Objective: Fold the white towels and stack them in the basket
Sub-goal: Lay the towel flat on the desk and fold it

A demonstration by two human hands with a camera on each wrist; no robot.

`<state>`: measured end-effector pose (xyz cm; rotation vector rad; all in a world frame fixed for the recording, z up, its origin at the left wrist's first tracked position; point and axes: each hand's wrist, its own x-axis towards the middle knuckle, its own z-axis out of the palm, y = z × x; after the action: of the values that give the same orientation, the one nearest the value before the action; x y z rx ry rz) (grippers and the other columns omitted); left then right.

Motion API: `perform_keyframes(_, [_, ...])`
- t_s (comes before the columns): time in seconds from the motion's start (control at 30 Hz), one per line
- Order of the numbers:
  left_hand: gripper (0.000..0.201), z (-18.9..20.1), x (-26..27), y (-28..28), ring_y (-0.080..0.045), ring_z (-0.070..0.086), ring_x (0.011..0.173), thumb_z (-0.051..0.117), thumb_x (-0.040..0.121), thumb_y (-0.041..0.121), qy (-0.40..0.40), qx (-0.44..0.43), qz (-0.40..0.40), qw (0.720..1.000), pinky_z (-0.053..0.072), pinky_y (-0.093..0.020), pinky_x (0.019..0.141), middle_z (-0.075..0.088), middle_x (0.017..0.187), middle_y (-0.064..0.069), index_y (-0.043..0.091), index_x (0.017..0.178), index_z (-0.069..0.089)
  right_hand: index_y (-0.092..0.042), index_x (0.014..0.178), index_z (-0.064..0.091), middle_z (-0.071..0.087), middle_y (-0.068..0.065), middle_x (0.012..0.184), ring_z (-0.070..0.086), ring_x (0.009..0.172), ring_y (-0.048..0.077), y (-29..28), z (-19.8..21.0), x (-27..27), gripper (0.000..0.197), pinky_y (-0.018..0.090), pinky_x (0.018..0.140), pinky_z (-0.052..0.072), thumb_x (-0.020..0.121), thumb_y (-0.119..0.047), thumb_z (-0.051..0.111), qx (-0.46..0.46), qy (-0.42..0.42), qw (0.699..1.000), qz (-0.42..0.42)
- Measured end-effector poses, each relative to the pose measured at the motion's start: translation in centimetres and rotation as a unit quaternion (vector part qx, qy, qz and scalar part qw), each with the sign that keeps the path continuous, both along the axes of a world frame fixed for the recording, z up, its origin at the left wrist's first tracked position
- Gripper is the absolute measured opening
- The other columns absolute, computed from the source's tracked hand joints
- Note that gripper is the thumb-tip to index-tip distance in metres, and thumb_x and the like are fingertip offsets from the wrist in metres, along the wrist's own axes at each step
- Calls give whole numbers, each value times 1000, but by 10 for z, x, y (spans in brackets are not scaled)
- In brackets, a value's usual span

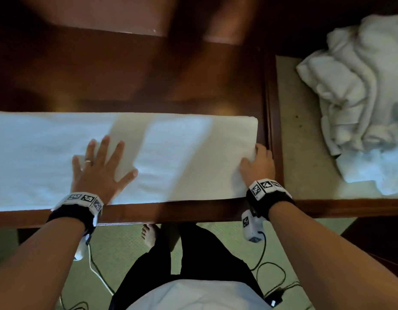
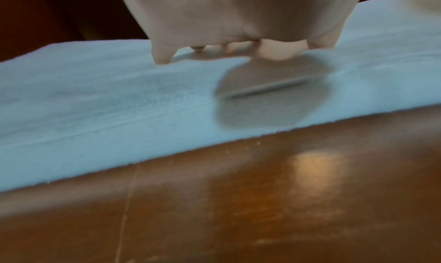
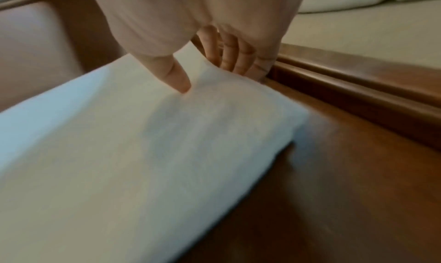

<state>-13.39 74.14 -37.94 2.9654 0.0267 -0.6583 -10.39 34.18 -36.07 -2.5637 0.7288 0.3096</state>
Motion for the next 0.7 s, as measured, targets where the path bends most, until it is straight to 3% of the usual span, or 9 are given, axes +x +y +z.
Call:
perform_keyframes(0.07, [91, 1, 1, 1, -31, -6, 155, 5, 77, 91, 5, 1, 7, 1000, 12, -67, 116, -17, 167, 8, 48, 155, -13, -8, 125, 53, 55, 17, 123, 55, 110, 37, -1, 4, 15, 47, 39, 87, 46, 81, -20, 64, 14, 35, 999, -24])
perform_keyframes(0.17, [93, 2, 3, 0, -32, 0, 155, 8, 76, 91, 3, 10, 17, 1000, 17, -66, 116, -15, 168, 8, 47, 155, -9, -7, 105, 56, 62, 9, 98, 60, 86, 30, -6, 7, 38, 34, 30, 68, 47, 77, -20, 71, 95, 87, 989, -68])
perform_keyframes(0.23, [93, 6, 5, -2, -34, 6, 154, 12, 76, 90, 12, 10, 23, 1000, 21, -65, 114, -8, 169, 6, 46, 157, -1, -6, 99, 63, 67, 5, 89, 65, 79, 26, -11, 6, 47, 38, 30, 68, 53, 69, -22, 80, 182, 117, 972, -89])
perform_keyframes(0.3, [94, 11, 6, -4, -37, 11, 152, 14, 76, 89, 31, 7, 31, 999, 24, -64, 113, 0, 169, 2, 43, 158, 9, -11, 88, 69, 72, 6, 85, 70, 76, 27, -15, 9, 52, 35, 38, 75, 59, 60, -24, 85, 212, 129, 965, -81])
perform_keyframes(0.4, [90, 19, 10, -10, -36, 20, 150, 20, 82, 84, 14, 14, 33, 999, 25, -61, 115, 10, 168, -2, 36, 158, 22, -16, 82, 64, 69, 5, 85, 67, 78, 25, -21, 30, 76, 24, 26, 64, 48, 69, -20, 84, 165, 89, 982, -34])
perform_keyframes(0.47, [79, 27, 16, -14, -28, 17, 153, 29, 92, 75, 22, 22, 54, 998, 13, -54, 121, 10, 168, -1, 34, 159, 21, -15, 80, 55, 63, 8, 85, 63, 79, 29, -26, 58, 108, 23, 26, 61, 40, 74, -17, 78, 112, 16, 994, -7])
perform_keyframes(0.53, [70, 37, 24, -14, -25, 16, 153, 39, 96, 65, 10, 19, 72, 997, 9, -49, 123, 15, 167, -1, 31, 157, 26, -14, 87, 49, 61, 13, 89, 59, 79, 33, -27, 94, 144, 20, 31, 62, 41, 79, -18, 67, 35, -56, 998, 24])
perform_keyframes(0.6, [65, 44, 28, -10, -26, 24, 150, 46, 97, 58, -2, 16, 77, 997, 16, -47, 121, 24, 165, -2, 30, 154, 33, -14, 96, 47, 61, 17, 92, 60, 84, 39, -24, 130, 175, 19, 39, 66, 47, 82, -19, 58, -17, -106, 993, 54])
perform_keyframes(0.7, [56, 55, 30, -11, -25, 43, 139, 48, 96, 54, 14, -1, 25, 1000, 36, -42, 111, 38, 157, -1, 29, 146, 49, -13, 106, 46, 62, 22, 99, 58, 92, 45, -7, 176, 200, 24, 46, 75, 45, 87, -24, 57, -101, -163, 974, 120])
